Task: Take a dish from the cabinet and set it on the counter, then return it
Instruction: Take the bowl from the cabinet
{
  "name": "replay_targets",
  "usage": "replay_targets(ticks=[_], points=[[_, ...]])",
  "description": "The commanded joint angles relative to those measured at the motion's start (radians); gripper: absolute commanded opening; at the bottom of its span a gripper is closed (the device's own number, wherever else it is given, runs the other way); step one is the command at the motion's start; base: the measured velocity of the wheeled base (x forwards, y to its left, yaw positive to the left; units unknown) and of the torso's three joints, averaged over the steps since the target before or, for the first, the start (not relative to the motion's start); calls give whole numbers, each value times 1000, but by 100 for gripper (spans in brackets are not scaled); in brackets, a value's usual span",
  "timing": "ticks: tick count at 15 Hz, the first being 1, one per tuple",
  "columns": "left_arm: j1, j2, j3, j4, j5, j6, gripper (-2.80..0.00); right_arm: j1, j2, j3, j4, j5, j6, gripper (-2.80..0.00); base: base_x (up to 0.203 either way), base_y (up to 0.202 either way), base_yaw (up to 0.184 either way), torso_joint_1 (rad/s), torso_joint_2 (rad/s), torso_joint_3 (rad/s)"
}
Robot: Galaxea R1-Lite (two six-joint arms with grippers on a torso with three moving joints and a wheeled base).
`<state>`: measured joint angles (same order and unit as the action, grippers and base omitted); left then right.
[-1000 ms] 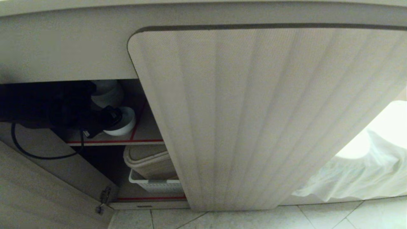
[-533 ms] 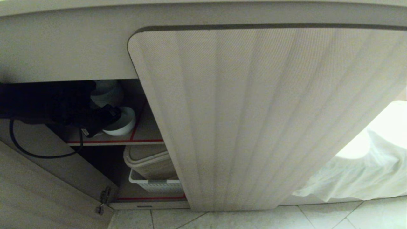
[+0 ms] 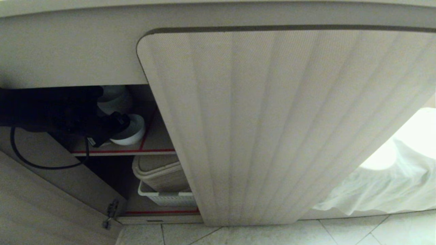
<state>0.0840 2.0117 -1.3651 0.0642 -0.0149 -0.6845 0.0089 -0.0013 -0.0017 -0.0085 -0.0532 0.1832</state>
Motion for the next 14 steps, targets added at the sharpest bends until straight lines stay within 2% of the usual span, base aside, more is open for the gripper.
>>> replay_targets(ticks=[1, 6, 14], points=[[0, -1, 0, 0, 0, -4, 0, 0, 1, 0, -1, 0, 1, -280, 0, 0, 0, 0, 0, 0], [2, 4, -26, 49, -5, -6, 0, 0, 1, 0, -1, 0, 1, -280, 0, 0, 0, 0, 0, 0], [2, 9, -37, 52, -4, -6, 0, 0, 1, 0, -1, 0, 1, -280, 0, 0, 0, 0, 0, 0]])
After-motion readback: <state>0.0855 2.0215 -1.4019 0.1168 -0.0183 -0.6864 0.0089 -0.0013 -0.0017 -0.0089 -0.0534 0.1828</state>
